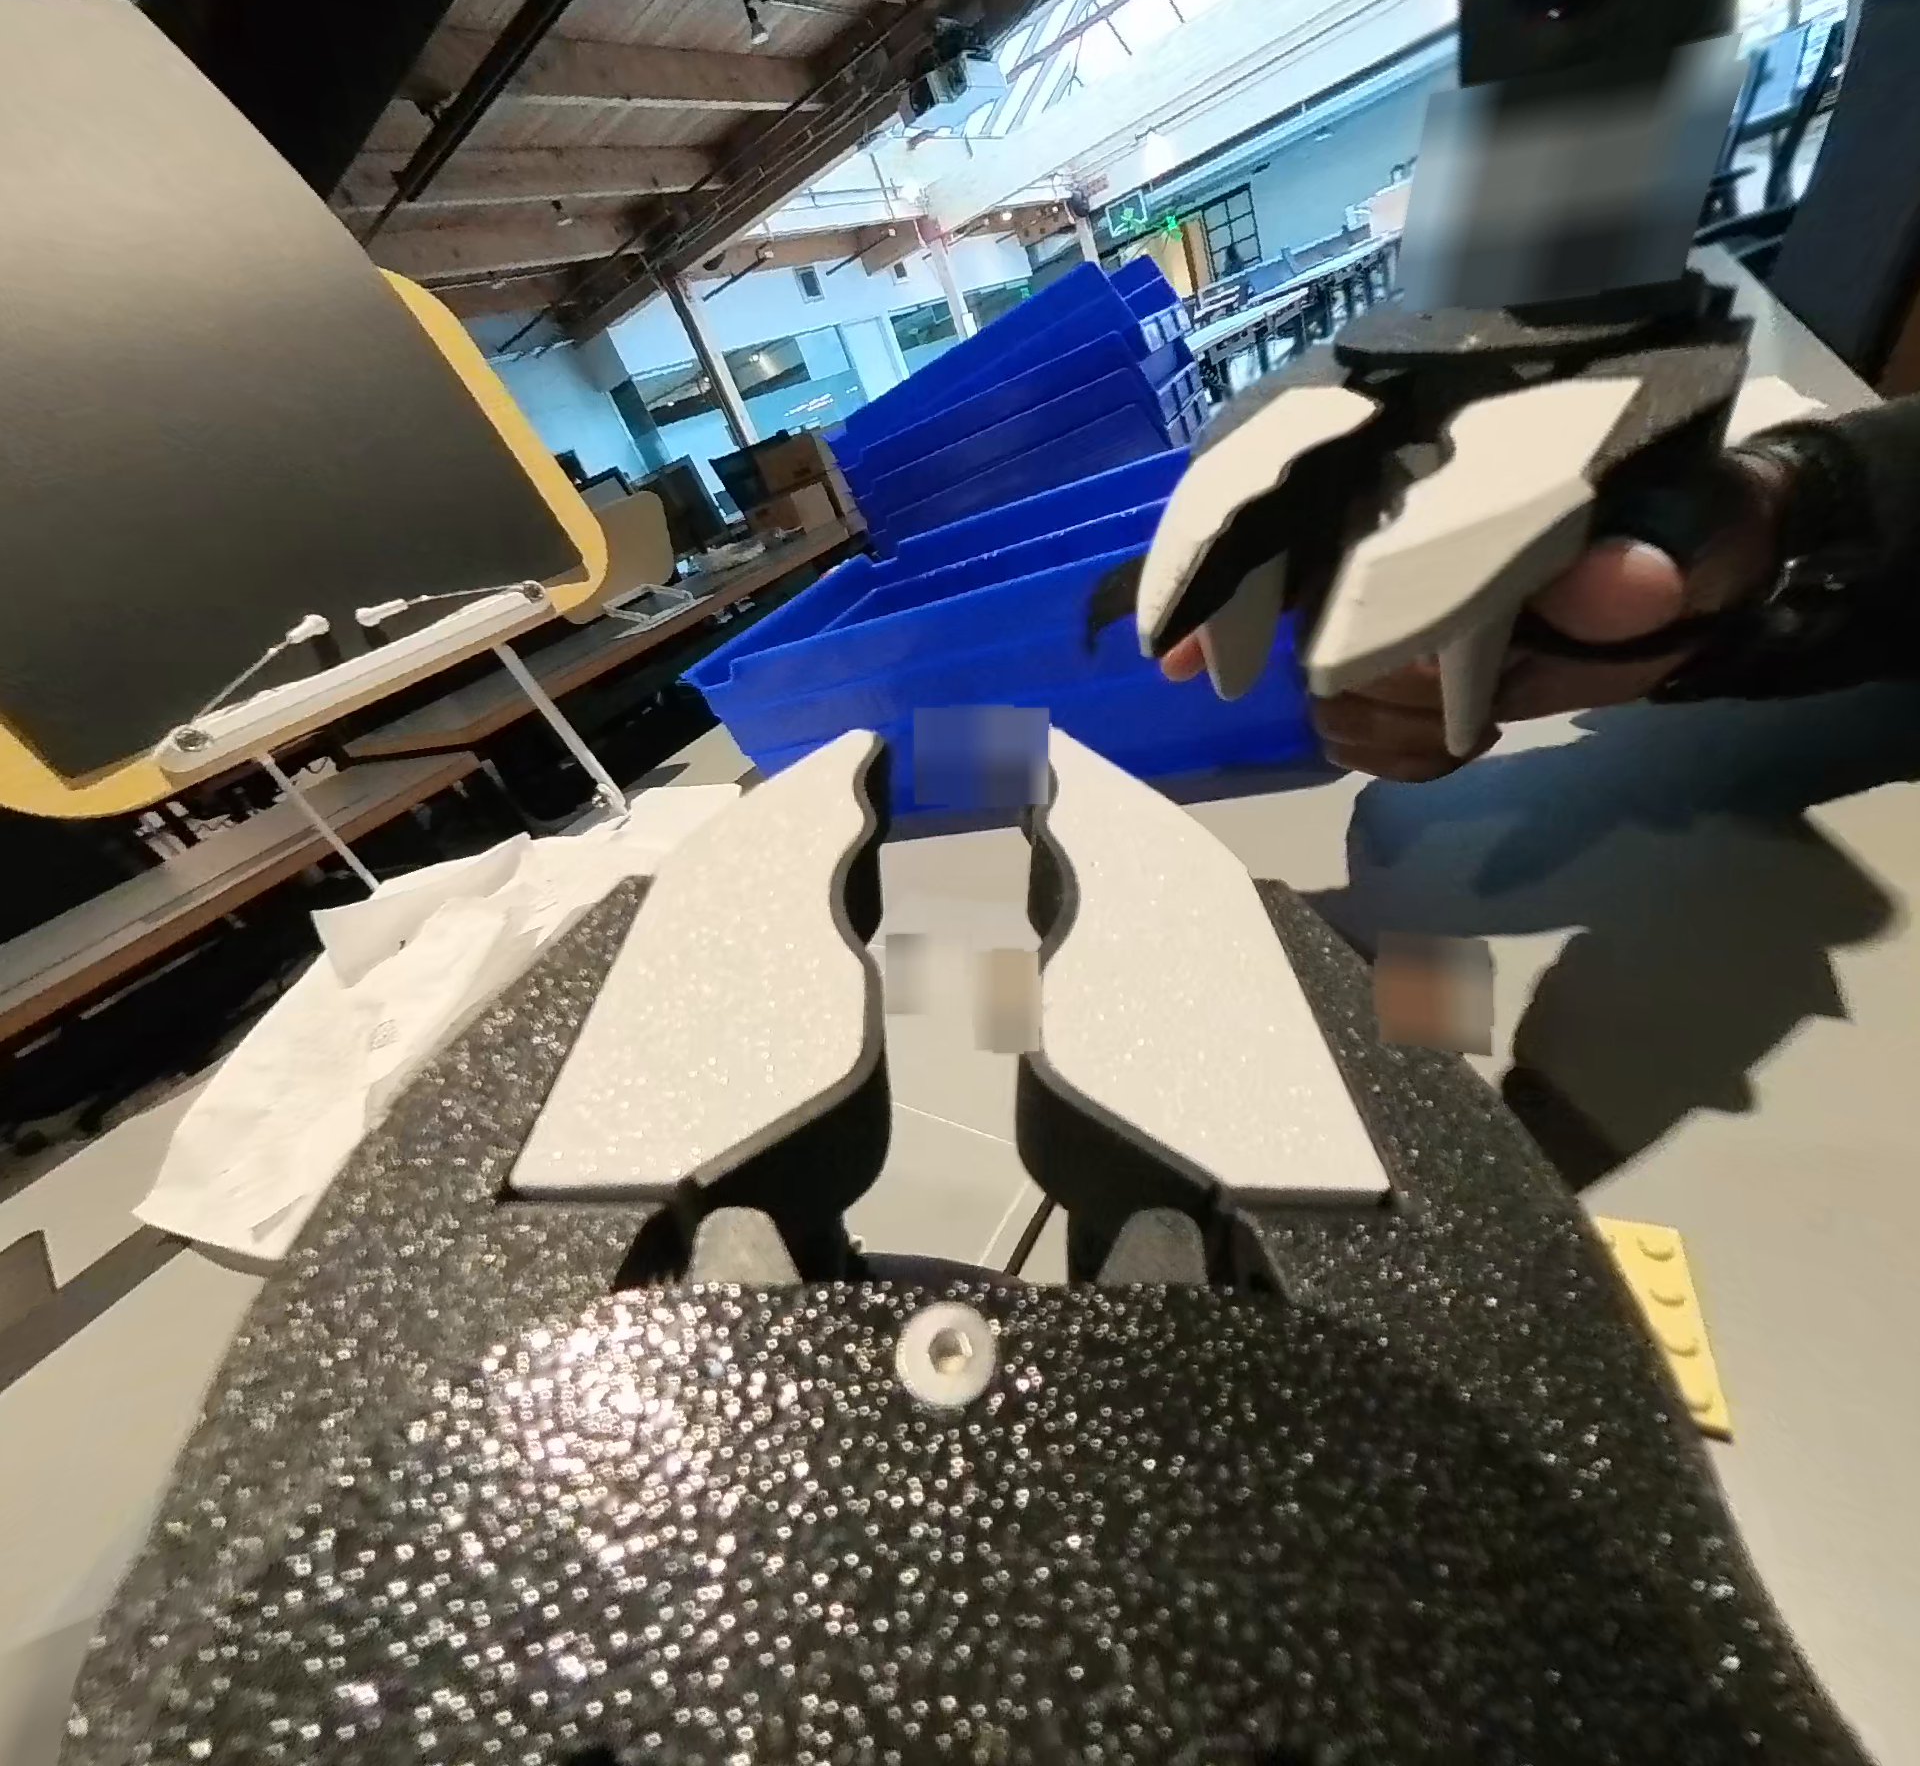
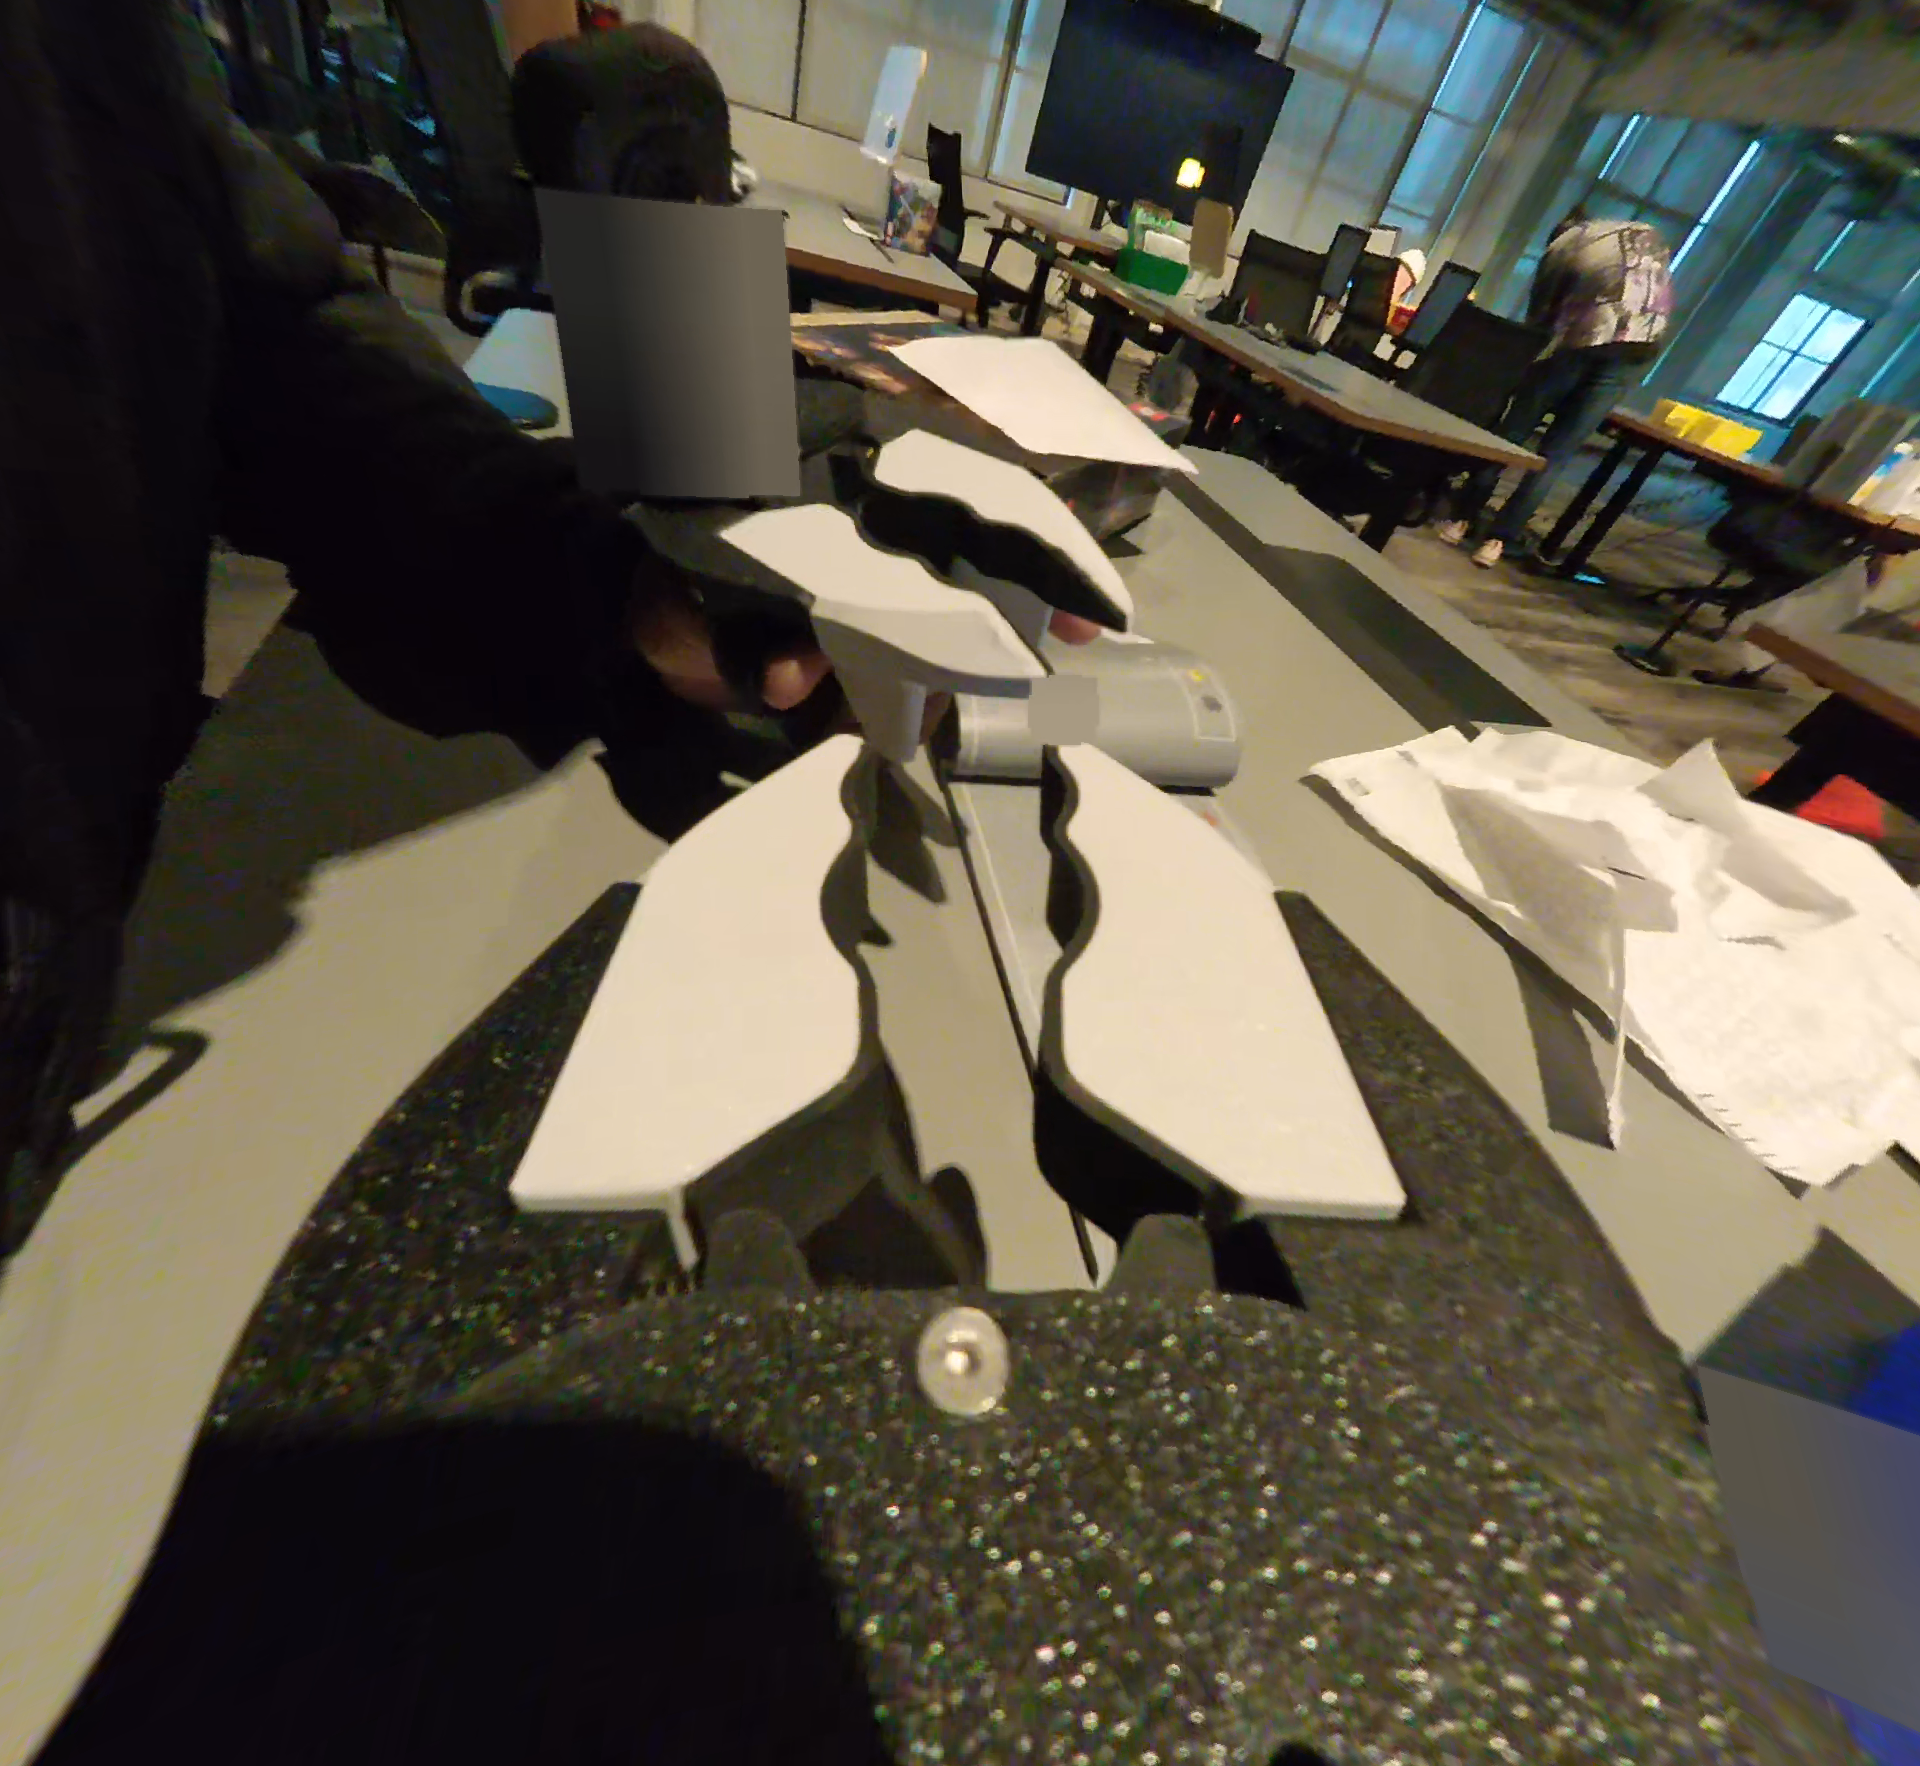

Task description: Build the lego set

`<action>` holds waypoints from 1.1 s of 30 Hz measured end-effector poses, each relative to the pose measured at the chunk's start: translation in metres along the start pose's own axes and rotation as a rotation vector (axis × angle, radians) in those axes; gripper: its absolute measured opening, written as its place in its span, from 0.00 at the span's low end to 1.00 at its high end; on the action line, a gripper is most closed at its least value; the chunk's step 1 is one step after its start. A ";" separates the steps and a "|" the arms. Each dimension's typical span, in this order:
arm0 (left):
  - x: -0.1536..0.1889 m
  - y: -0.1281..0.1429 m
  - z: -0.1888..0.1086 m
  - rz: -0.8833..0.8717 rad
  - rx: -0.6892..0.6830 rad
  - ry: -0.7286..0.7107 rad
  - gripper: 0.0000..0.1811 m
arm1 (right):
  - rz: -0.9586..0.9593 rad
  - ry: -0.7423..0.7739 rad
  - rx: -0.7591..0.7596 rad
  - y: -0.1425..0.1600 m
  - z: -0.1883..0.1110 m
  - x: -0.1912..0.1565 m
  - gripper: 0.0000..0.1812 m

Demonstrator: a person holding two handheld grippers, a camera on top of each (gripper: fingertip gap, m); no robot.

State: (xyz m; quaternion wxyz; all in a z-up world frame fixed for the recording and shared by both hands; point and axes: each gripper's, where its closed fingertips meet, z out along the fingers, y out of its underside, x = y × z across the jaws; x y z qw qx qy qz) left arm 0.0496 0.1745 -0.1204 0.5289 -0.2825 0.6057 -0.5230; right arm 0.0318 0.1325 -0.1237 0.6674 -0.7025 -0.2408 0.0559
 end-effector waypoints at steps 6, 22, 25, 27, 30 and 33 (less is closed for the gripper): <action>0.006 0.005 0.002 -0.010 -0.018 0.033 0.13 | 0.053 0.030 0.041 -0.003 -0.017 0.008 0.24; 0.000 0.005 0.009 -0.112 0.004 0.061 0.11 | 0.166 0.045 0.118 0.001 -0.074 0.004 0.20; -0.003 0.006 0.010 -0.117 0.001 0.055 0.11 | 0.148 -0.006 0.191 -0.017 -0.079 -0.005 0.20; -0.004 0.006 0.010 -0.116 0.002 0.051 0.11 | 0.143 -0.038 0.254 -0.035 -0.093 -0.001 0.17; -0.005 0.006 0.010 -0.109 0.003 0.045 0.11 | 0.099 0.034 0.226 -0.059 -0.130 0.048 0.17; -0.001 0.007 0.008 -0.071 -0.005 0.052 0.11 | 0.087 0.182 0.034 -0.046 -0.152 0.123 0.19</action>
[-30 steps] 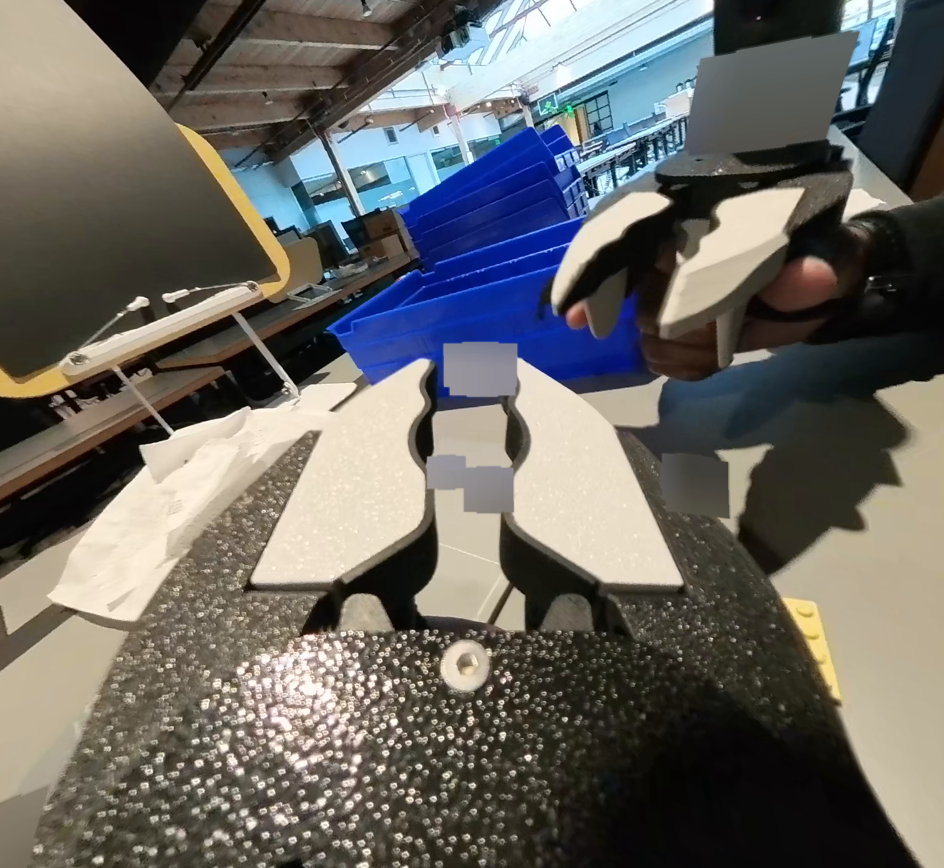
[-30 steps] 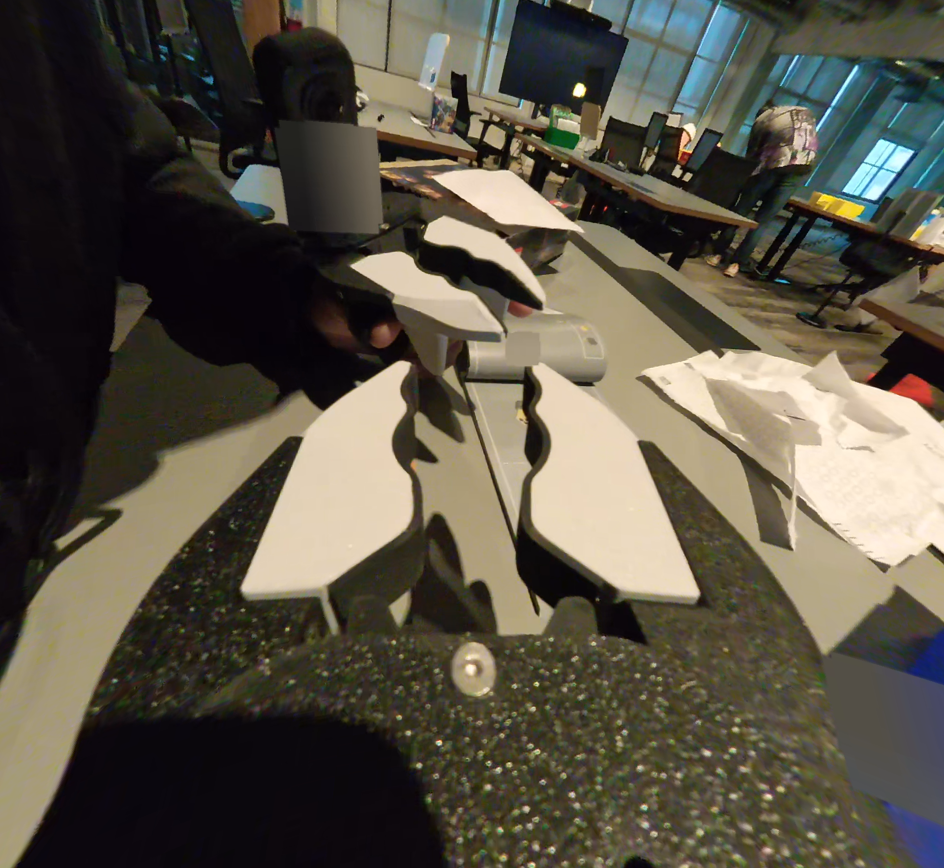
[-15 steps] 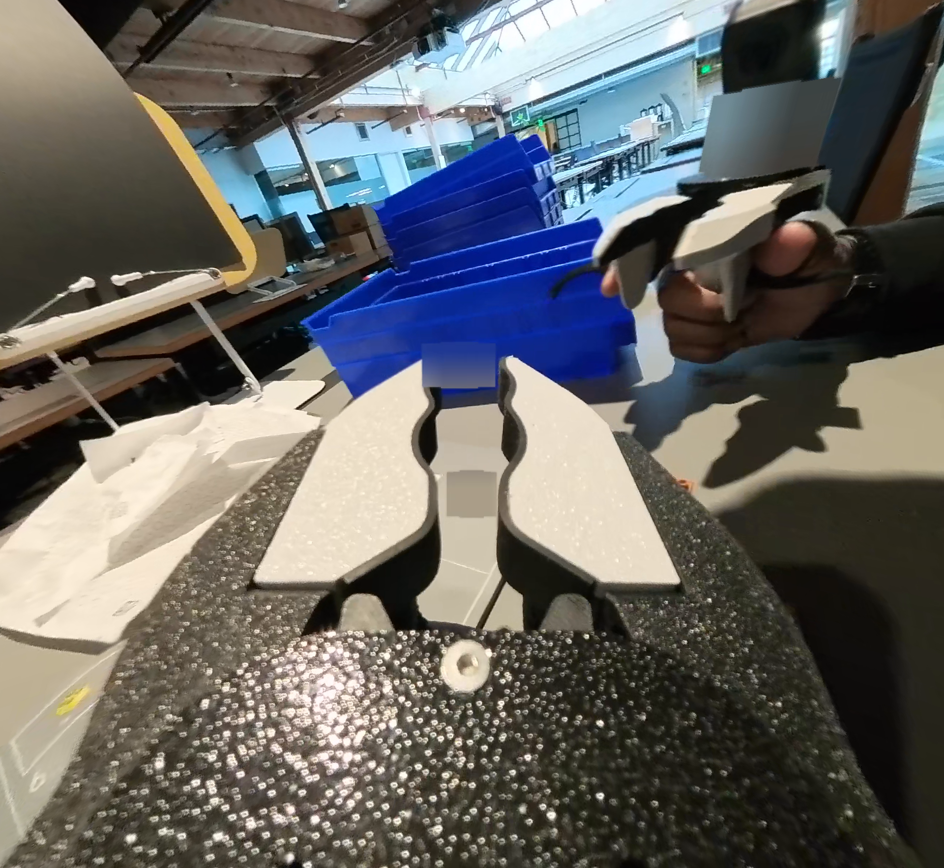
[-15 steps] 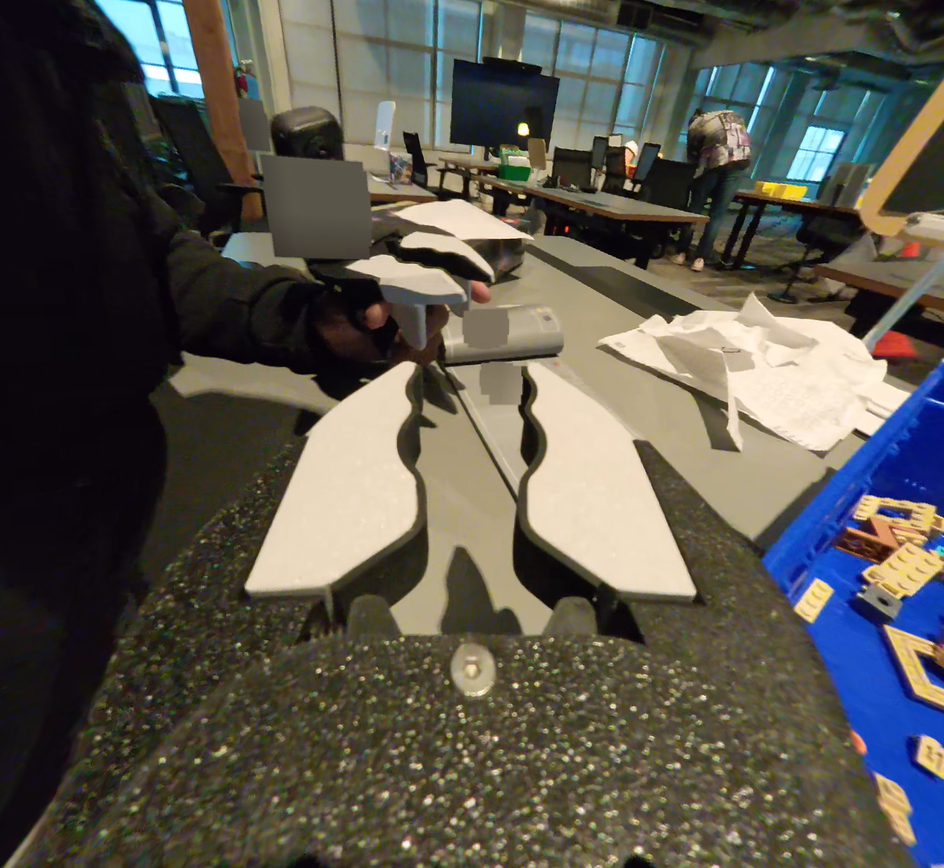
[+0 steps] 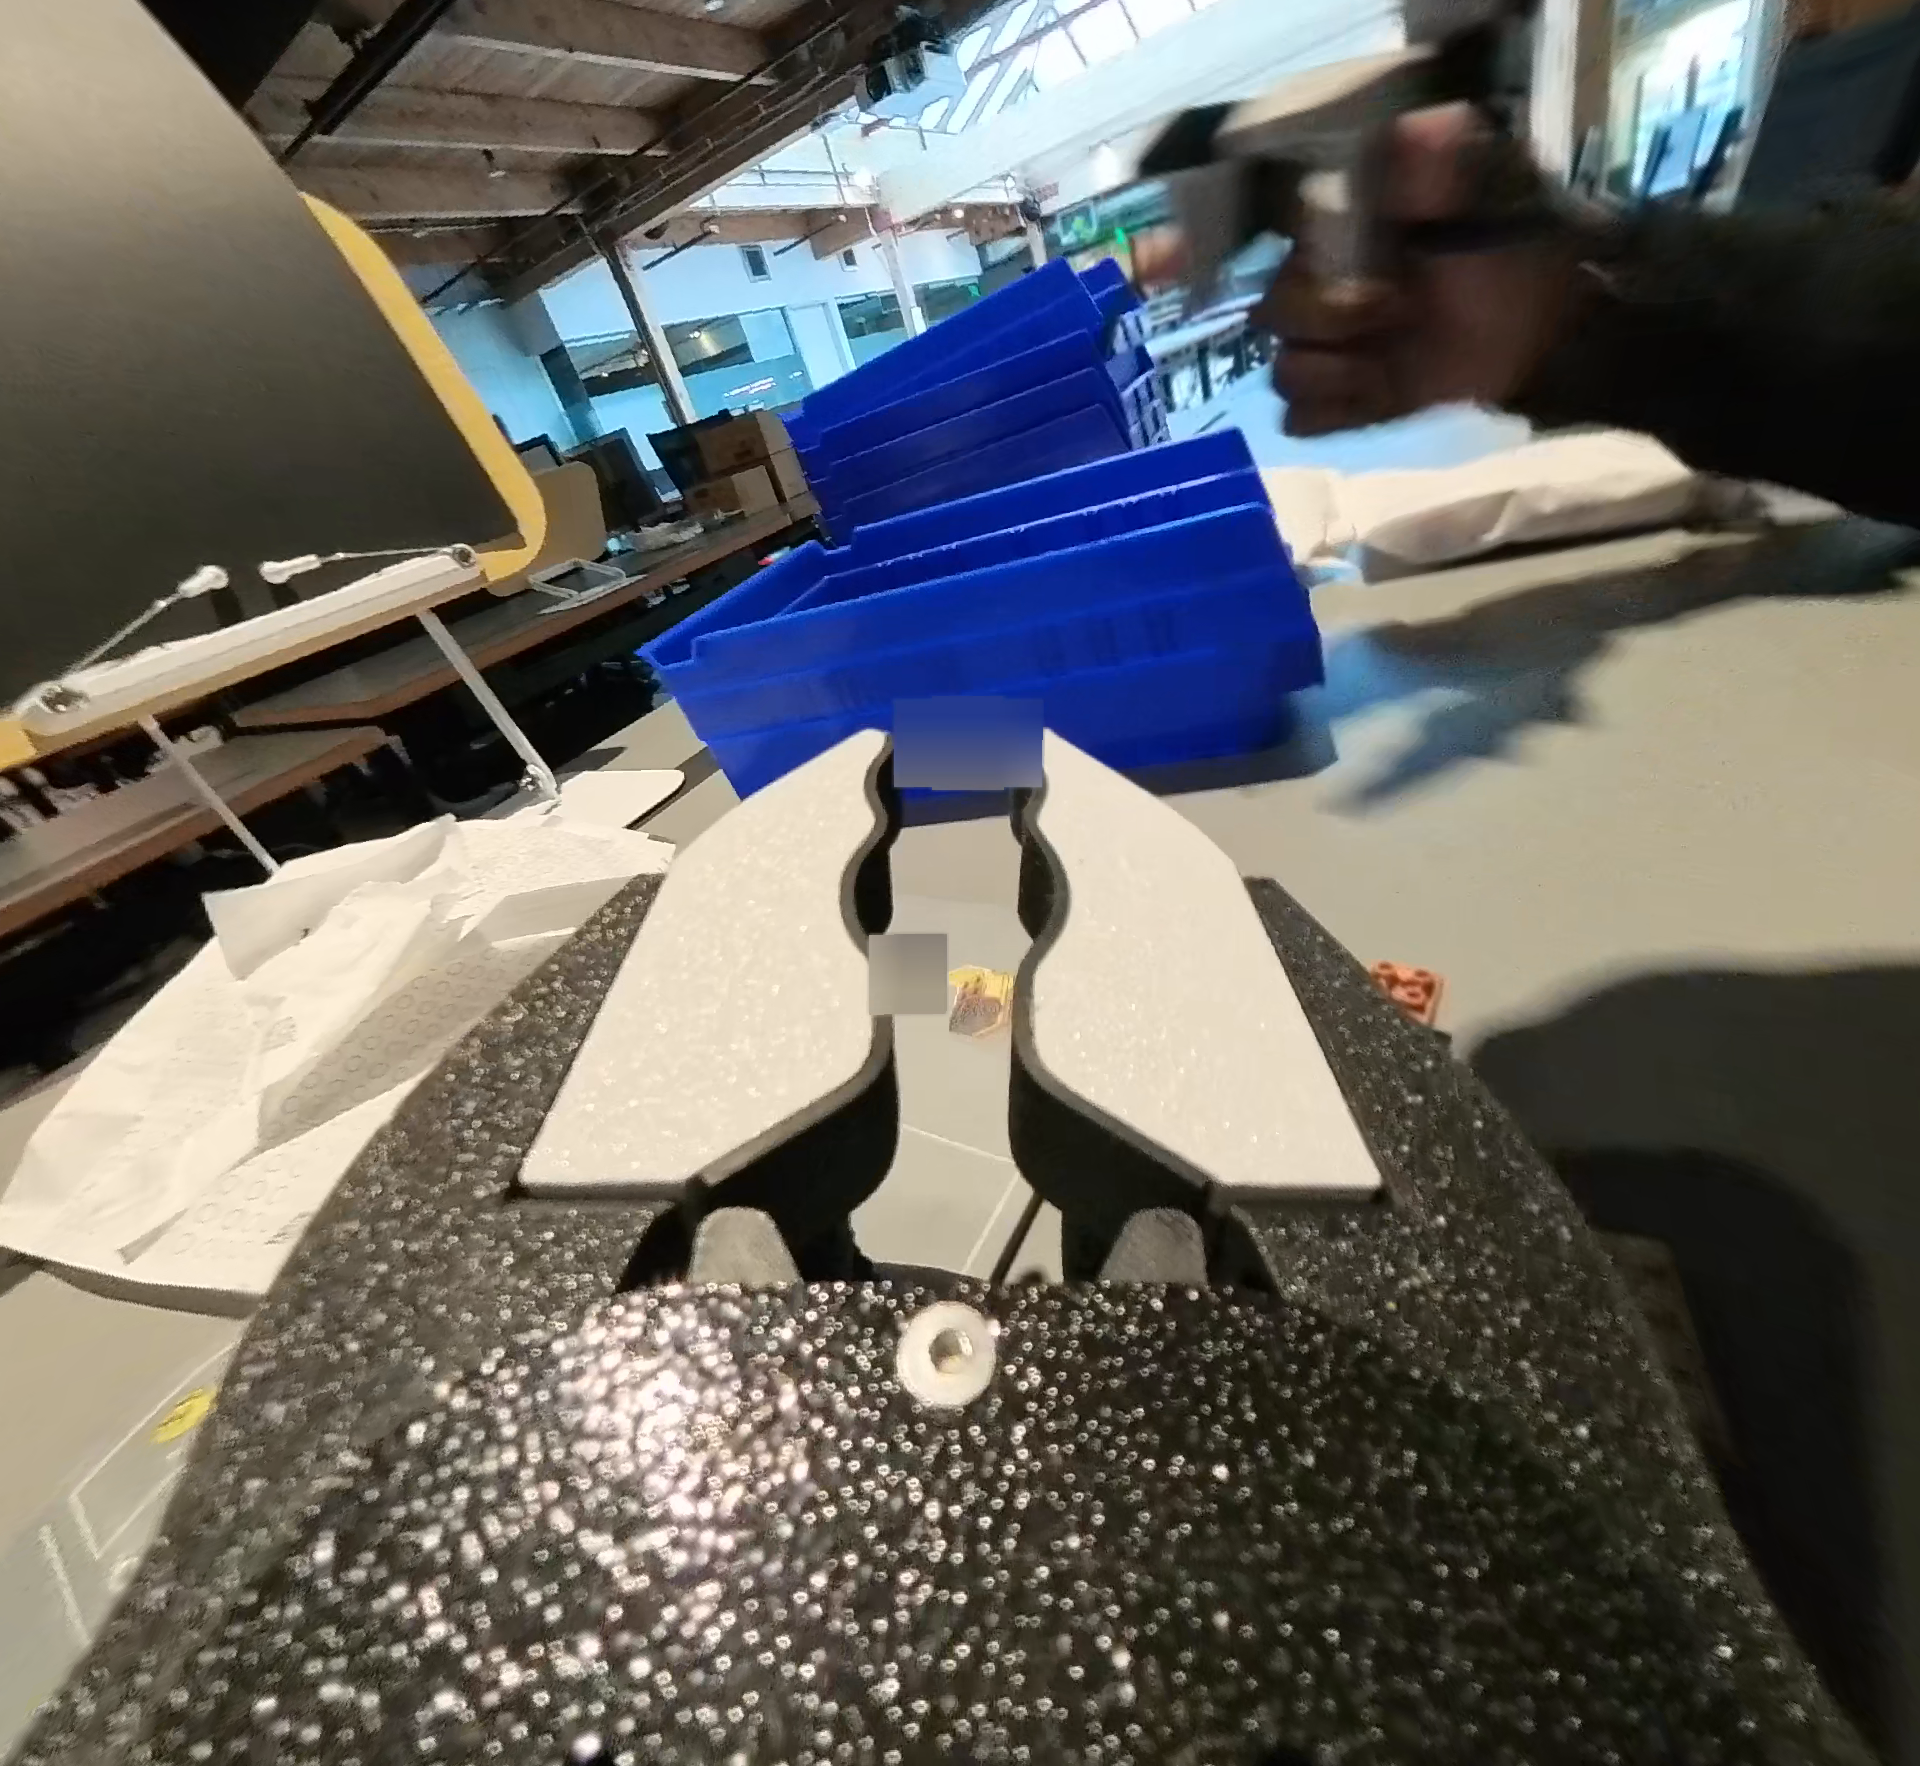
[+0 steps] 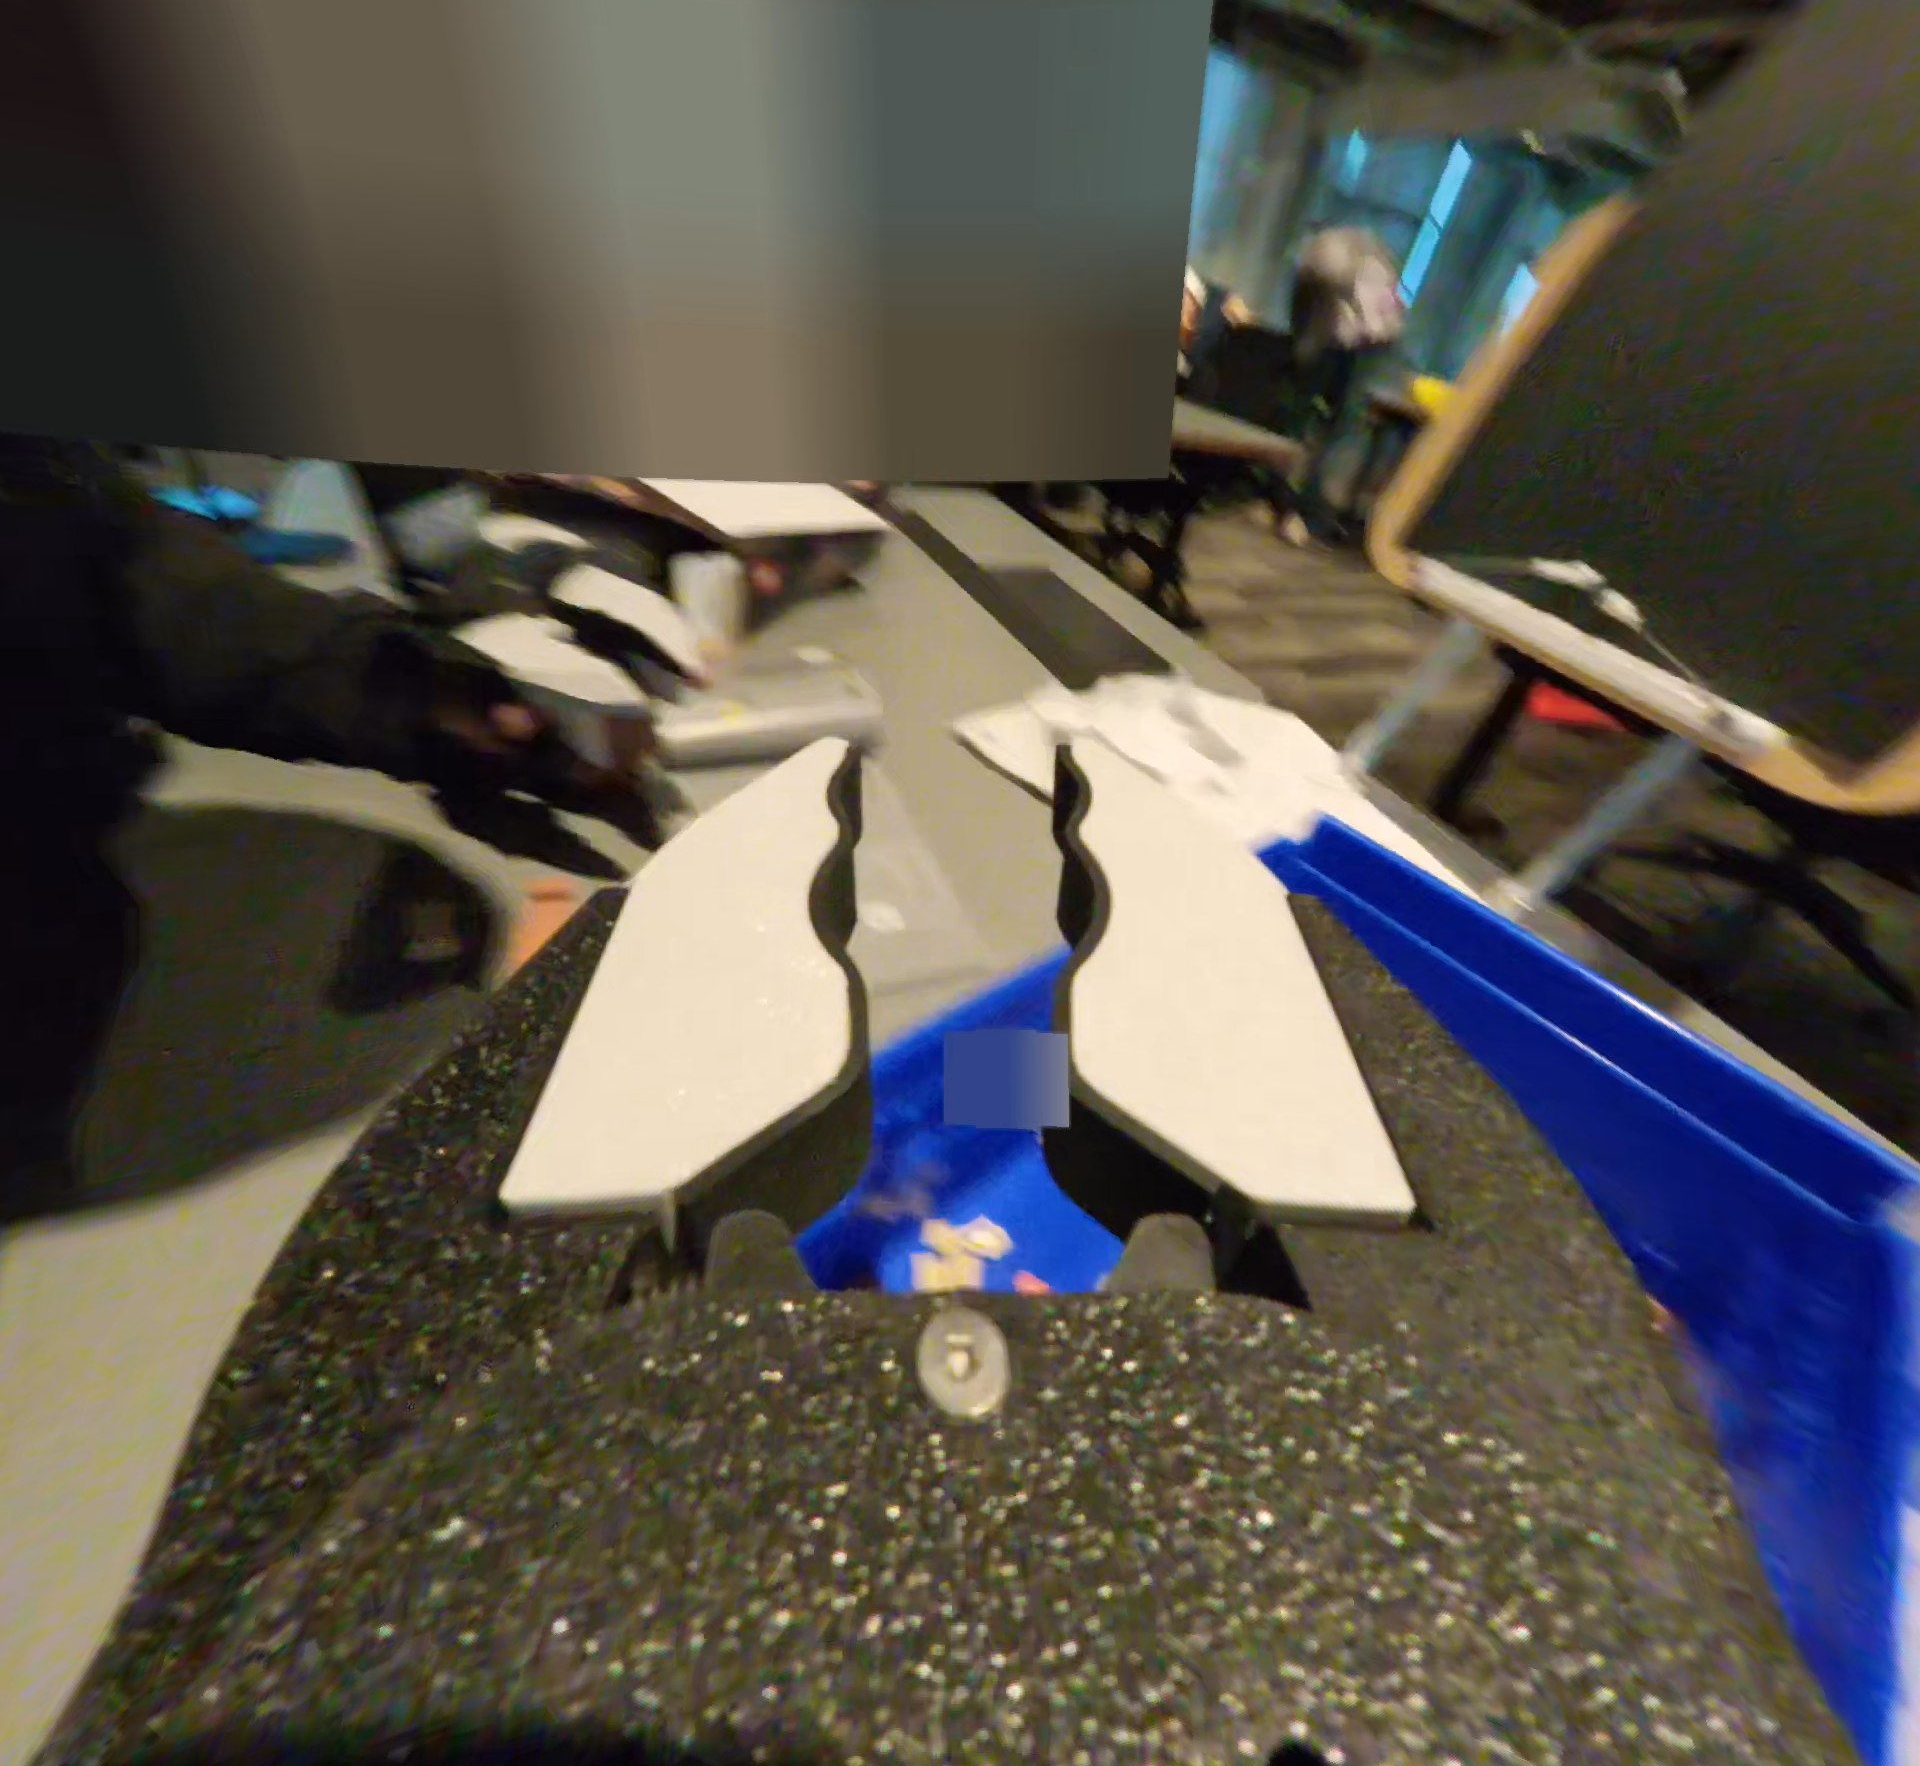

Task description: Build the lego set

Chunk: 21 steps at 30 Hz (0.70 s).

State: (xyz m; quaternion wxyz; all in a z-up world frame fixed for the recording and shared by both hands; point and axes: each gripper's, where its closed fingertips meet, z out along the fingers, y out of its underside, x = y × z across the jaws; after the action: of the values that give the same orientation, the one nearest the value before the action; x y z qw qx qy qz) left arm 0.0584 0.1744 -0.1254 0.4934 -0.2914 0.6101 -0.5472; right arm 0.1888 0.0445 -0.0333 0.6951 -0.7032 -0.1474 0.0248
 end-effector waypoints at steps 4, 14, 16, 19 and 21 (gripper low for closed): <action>0.006 0.000 -0.002 0.033 -0.012 0.006 0.11 | 0.009 0.109 -0.182 0.035 0.019 0.074 0.22; 0.009 -0.011 -0.009 0.034 0.018 0.005 0.10 | -0.006 0.139 -0.059 0.034 0.053 0.058 0.23; 0.007 -0.012 -0.011 -0.008 0.026 0.007 0.10 | 0.002 0.172 -0.075 0.043 0.051 0.063 0.22; 0.001 -0.010 -0.014 -0.071 0.029 -0.002 0.10 | 0.052 0.208 -0.078 0.056 0.047 0.072 0.20; -0.004 -0.009 -0.015 -0.116 0.033 -0.015 0.10 | 0.079 0.223 -0.075 0.063 0.046 0.077 0.19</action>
State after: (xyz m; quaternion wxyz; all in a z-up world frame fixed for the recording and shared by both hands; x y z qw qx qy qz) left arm 0.0447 0.1816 -0.1166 0.4699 -0.3224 0.5794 -0.5827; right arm 0.2620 0.1080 -0.0838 0.6789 -0.7324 -0.0421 -0.0318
